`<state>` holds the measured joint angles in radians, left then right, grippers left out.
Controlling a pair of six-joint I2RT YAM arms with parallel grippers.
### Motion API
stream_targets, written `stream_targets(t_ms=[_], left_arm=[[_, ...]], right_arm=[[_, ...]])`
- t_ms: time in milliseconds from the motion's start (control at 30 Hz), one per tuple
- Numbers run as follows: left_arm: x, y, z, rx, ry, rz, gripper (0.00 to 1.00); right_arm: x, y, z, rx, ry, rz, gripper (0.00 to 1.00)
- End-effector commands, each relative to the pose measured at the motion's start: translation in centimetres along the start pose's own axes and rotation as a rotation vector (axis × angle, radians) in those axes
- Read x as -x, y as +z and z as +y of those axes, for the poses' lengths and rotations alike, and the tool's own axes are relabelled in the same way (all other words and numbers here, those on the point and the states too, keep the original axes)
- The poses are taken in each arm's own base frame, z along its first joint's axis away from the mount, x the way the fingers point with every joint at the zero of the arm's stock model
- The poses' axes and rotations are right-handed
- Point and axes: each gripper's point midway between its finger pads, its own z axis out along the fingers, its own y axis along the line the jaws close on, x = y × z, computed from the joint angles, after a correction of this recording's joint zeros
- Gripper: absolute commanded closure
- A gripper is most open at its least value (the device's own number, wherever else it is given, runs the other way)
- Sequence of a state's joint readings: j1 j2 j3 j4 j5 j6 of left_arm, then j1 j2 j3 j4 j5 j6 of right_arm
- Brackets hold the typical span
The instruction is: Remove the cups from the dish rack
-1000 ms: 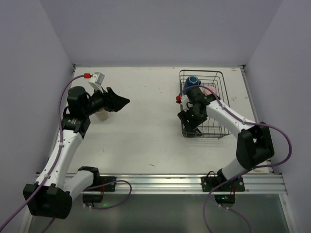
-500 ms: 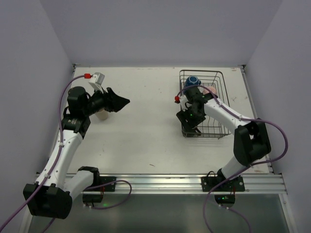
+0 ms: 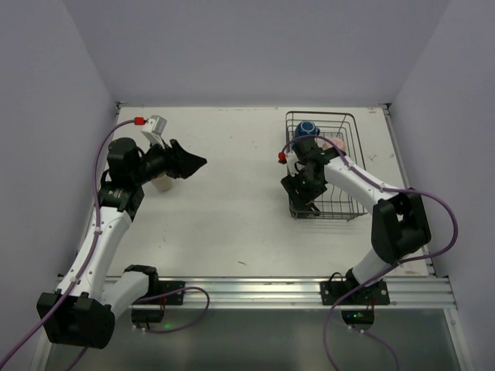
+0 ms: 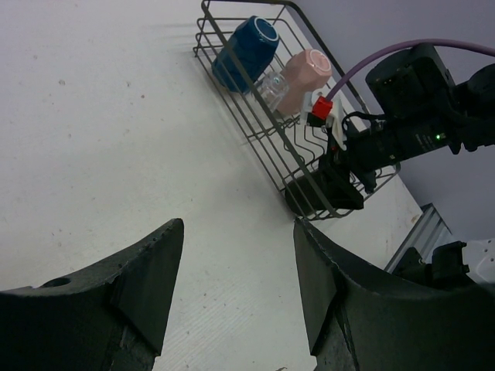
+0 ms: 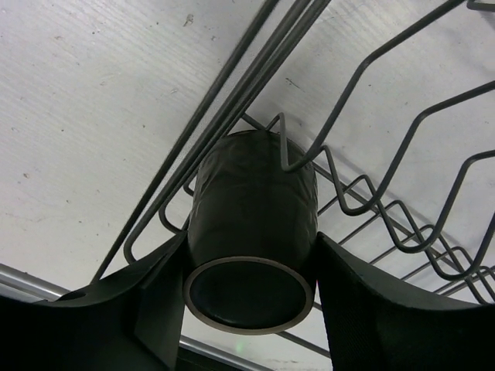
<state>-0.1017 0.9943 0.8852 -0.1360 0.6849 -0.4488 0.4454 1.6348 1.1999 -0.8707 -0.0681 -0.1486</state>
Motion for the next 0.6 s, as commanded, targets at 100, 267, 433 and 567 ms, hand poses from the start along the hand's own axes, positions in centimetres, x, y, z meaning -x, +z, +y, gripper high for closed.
stream_targets(t_ms=[100, 267, 433, 567], left_arm=[[-0.1, 0.2, -0.1, -0.012, 0.027, 0.004, 0.37], [0.2, 0.3, 0.4, 0.022, 0.015, 0.001, 0.37], [0.3, 0.5, 0.8, 0.049, -0.031, 0.001, 0.37], [0.4, 0.7, 0.9, 0.052, -0.054, 0.003, 0.37]], right_arm=[[2.4, -4.2, -1.9, -0.138, 0.106, -0.156, 1.0], [3.5, -8.0, -2.1, -0.171, 0.188, -0.283, 1.0], [5.5, -13.3, -1.2, -0.137, 0.239, -0.424, 1.0], [6.4, -17.5, -0.3, -0.098, 0.238, -0.544, 1.0]])
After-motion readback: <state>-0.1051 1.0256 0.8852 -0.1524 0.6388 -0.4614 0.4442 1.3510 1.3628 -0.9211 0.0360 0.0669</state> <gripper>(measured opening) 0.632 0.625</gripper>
